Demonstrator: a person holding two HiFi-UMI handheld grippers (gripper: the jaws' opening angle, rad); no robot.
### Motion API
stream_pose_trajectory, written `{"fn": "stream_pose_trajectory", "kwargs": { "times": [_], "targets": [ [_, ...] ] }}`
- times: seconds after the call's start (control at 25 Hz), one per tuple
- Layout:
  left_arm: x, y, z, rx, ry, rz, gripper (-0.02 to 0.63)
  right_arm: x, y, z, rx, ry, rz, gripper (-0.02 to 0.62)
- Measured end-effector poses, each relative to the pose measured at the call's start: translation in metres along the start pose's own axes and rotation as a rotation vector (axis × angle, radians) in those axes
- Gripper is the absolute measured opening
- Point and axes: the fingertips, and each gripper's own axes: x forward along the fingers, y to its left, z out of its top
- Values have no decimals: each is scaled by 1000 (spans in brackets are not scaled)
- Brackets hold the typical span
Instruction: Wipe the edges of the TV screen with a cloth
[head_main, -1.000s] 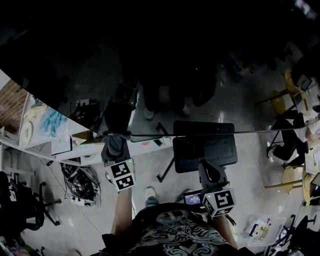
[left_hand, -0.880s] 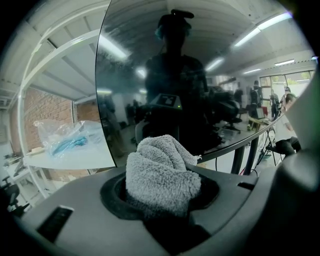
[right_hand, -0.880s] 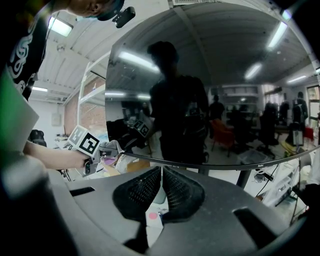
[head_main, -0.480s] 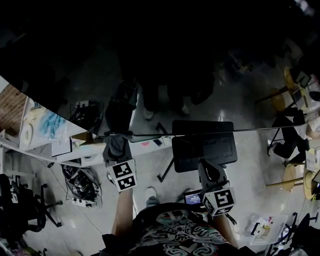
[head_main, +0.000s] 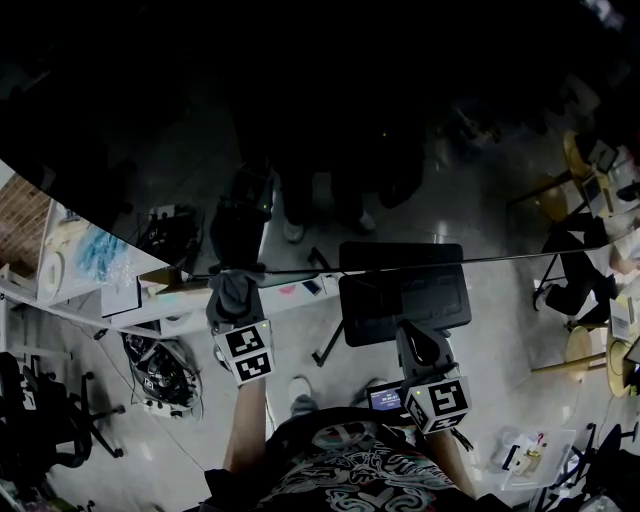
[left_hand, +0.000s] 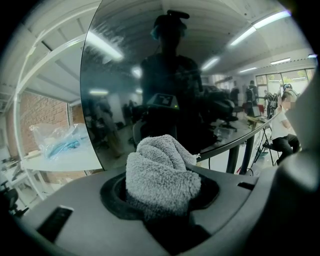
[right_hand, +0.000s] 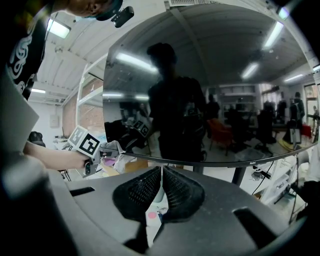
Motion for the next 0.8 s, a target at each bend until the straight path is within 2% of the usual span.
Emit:
{"fn": "stream_pose_trajectory", "kwargs": {
  "times": [0.8],
  "targets": [
    [-1, -23, 6, 4, -8, -12, 196, -10, -21, -7, 25, 6, 1, 35]
  ]
}}
